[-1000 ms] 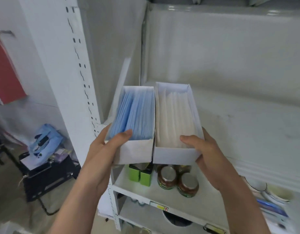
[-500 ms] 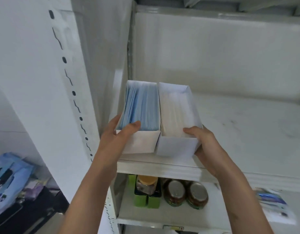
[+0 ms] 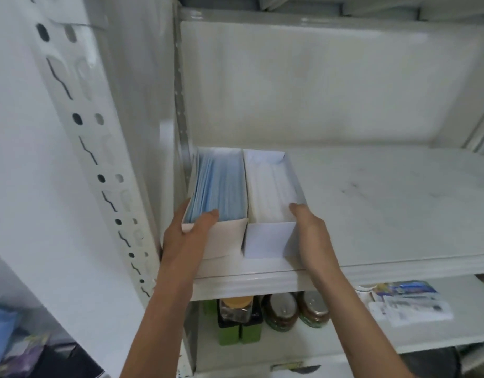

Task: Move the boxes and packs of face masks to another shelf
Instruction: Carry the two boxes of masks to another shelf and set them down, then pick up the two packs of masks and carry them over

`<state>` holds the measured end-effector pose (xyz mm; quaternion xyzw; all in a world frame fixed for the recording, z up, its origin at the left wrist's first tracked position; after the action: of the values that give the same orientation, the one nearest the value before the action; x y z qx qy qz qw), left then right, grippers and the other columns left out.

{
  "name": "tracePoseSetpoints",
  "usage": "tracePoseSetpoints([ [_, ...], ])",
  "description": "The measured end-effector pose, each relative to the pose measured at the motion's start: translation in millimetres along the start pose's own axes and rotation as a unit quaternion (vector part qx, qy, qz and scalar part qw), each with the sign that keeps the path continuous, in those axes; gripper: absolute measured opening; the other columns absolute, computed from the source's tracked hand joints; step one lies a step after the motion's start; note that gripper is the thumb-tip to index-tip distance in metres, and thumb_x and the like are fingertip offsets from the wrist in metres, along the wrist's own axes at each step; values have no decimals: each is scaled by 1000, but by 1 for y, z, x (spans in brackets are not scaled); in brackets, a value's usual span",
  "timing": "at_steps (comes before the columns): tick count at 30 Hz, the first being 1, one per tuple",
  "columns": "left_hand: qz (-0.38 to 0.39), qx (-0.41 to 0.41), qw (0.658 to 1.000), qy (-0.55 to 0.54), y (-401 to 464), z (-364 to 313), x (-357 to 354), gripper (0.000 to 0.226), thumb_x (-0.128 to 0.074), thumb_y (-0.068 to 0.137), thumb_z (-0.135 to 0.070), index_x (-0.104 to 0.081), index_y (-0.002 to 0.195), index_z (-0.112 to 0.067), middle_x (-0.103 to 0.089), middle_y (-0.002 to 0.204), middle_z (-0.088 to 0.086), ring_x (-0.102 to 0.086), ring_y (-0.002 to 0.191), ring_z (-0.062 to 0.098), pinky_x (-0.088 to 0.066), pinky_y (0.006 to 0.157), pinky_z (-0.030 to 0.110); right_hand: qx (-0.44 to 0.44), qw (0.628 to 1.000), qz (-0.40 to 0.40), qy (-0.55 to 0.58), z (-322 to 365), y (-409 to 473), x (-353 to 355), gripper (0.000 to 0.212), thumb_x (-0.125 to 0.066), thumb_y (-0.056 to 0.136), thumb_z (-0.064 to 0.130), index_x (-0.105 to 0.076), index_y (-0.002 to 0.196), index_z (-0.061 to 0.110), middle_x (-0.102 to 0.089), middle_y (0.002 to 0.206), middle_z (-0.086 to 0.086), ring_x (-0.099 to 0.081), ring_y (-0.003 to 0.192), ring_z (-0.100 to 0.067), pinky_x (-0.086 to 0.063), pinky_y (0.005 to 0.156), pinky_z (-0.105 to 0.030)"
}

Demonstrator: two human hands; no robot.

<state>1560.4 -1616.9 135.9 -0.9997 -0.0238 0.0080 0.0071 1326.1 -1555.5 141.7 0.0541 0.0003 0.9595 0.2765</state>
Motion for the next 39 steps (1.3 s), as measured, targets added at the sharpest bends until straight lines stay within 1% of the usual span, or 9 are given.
tracePoseSetpoints([
  [3,-15,-11,1000,11,-1,-2,0,71,-67,68,-65,-52,136,-47,-61,106,-23,-56,96,0,-45,72,26,23,998,-37,39,-2,-3,-6,44,-47,87,65,-67,87,27,-72,84,22,-63,78,11,-42,71,-22],
  [6,-32,-54,998,24,-8,-5,0,84,-62,66,-77,-37,143,-57,-55,137,-20,-53,120,10,-46,101,39,80,995,-48,32,1,-5,-7,69,-37,85,81,-62,104,20,-64,98,12,-57,85,12,-43,78,-19],
  [10,-65,-103,992,44,-14,-9,0,75,-54,74,-82,-36,141,-57,-50,148,-14,-51,131,17,-43,112,51,125,991,-28,-31,0,-17,-1,71,-34,75,94,-51,121,42,-55,120,22,-53,100,19,-44,76,-5],
  [14,-79,-115,988,66,-13,-10,0,73,-46,83,-81,-32,147,-48,-48,151,-5,-48,134,23,-40,113,52,127,992,11,-19,-10,-21,8,54,-62,82,74,-53,127,46,-66,121,18,-65,104,3,-58,87,-28],
  [18,-91,-189,974,80,-20,-24,-2,69,-48,97,-60,-16,155,-41,-47,150,-7,-50,122,12,-39,101,35,129,991,25,-2,-9,-21,11,60,-66,86,63,-52,137,36,-66,126,14,-65,109,-2,-57,94,-35],
  [23,-113,-437,881,141,-54,-62,-9,59,-56,96,-35,-38,149,-15,-45,145,7,-43,136,23,-33,111,28,175,983,-25,-46,-11,-37,39,49,-63,88,63,-50,133,48,-55,124,25,-58,110,0,-51,85,-15],
  [27,-88,-588,790,152,-83,-79,-46,33,-64,89,-9,-62,118,7,-58,118,28,-54,115,38,-40,106,31,237,959,-96,-126,-13,-68,111,29,-63,94,50,-63,122,41,-61,117,13,-61,104,-15,-49,84,-19],
  [34,173,-598,777,97,-151,-68,-193,26,-64,89,-21,-69,111,-8,-58,115,8,-57,106,29,-46,92,30,166,883,-282,-337,-14,-159,280,36,-53,96,59,-66,117,33,-60,114,20,-55,110,-3,-46,94,-30],
  [39,404,-586,683,163,-269,-34,-318,64,-60,84,-53,-49,140,-25,-47,136,-2,-50,124,25,-44,99,41,59,789,-368,-489,-22,-270,362,42,-51,94,64,-65,118,33,-57,114,13,-51,108,-11,-44,92,-35],
])
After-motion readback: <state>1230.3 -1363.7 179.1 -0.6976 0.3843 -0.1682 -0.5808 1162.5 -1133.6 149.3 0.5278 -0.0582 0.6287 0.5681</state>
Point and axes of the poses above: each hand's wrist, its own y-axis towards the middle knuckle, its own x-axis out of the back of the hand, z = x × y, the point moved 5 cm from there along y, towards the middle knuckle
